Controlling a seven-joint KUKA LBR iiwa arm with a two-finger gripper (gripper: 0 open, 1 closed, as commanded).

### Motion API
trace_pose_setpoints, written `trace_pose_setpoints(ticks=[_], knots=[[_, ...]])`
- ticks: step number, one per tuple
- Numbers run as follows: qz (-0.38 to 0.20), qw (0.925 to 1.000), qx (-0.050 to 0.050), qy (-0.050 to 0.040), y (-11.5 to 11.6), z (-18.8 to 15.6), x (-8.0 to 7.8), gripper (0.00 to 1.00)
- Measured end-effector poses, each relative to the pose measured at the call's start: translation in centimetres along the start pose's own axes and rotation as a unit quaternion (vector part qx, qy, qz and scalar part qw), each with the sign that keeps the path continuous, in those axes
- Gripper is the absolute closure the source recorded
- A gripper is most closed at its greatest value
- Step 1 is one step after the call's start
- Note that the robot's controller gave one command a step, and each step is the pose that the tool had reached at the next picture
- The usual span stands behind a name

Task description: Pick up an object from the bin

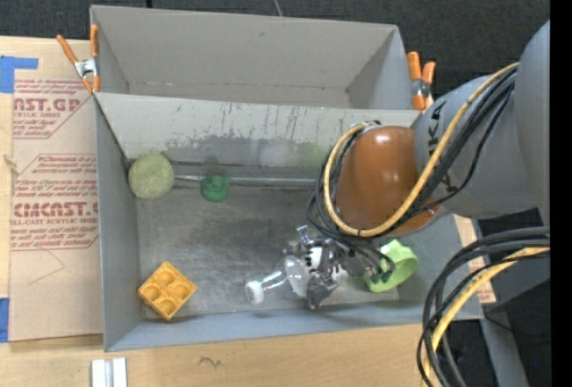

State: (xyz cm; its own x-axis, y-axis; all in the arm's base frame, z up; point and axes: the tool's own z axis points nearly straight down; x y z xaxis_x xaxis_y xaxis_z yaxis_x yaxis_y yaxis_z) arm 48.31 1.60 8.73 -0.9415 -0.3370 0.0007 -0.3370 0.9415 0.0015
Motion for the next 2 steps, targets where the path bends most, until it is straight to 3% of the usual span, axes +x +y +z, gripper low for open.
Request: trace_pose_setpoints(ticks=[1,2], knots=[[0.000,1.0000,-0.001,0.0038,0.1,-1.7,0.1,1.00],[0.000,1.0000,0.000,0.0021,0.0,-4.0,0.1,1.00]])
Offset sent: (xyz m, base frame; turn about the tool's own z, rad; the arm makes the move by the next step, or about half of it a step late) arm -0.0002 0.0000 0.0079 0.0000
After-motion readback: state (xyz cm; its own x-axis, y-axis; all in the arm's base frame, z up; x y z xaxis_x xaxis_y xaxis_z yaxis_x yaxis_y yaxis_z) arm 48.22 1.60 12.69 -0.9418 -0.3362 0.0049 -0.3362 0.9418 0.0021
